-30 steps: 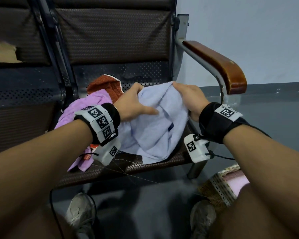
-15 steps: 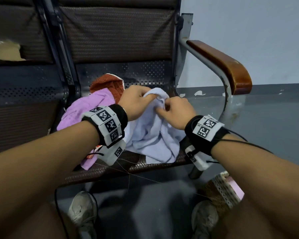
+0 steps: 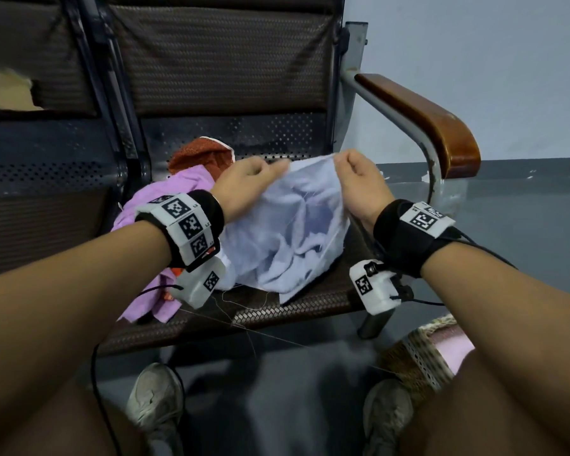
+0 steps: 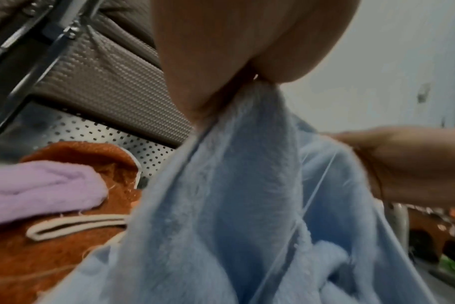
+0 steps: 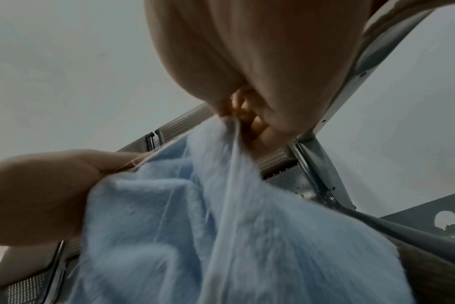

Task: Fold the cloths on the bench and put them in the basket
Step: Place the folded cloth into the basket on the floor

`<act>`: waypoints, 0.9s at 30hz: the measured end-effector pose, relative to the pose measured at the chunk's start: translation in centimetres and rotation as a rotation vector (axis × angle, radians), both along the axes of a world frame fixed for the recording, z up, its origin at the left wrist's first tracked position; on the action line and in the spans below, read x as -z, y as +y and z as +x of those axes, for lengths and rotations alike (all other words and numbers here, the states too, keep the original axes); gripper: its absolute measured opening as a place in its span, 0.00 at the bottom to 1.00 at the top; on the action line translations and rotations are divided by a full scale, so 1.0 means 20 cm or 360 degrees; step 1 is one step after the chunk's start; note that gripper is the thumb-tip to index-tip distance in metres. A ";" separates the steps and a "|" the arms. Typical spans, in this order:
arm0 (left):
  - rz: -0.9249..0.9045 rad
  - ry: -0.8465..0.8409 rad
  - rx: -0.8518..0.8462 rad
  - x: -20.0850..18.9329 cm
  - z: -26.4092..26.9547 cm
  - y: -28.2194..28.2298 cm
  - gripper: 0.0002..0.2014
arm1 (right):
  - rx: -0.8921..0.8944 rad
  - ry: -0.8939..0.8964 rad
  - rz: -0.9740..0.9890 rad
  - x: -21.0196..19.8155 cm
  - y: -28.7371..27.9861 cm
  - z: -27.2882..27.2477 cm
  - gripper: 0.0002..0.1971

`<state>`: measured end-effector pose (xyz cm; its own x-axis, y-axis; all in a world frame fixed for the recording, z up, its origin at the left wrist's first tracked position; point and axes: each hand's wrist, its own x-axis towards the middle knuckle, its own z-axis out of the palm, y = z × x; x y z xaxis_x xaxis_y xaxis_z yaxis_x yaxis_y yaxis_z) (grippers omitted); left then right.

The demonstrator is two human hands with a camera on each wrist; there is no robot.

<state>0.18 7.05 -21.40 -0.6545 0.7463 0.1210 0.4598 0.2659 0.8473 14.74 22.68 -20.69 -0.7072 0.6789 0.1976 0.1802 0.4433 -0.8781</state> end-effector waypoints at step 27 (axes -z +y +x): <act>0.0471 -0.0793 -0.0510 -0.06 -0.08 0.01 0.11 | -0.0828 -0.0492 0.0571 -0.06 -0.12 0.06 0.21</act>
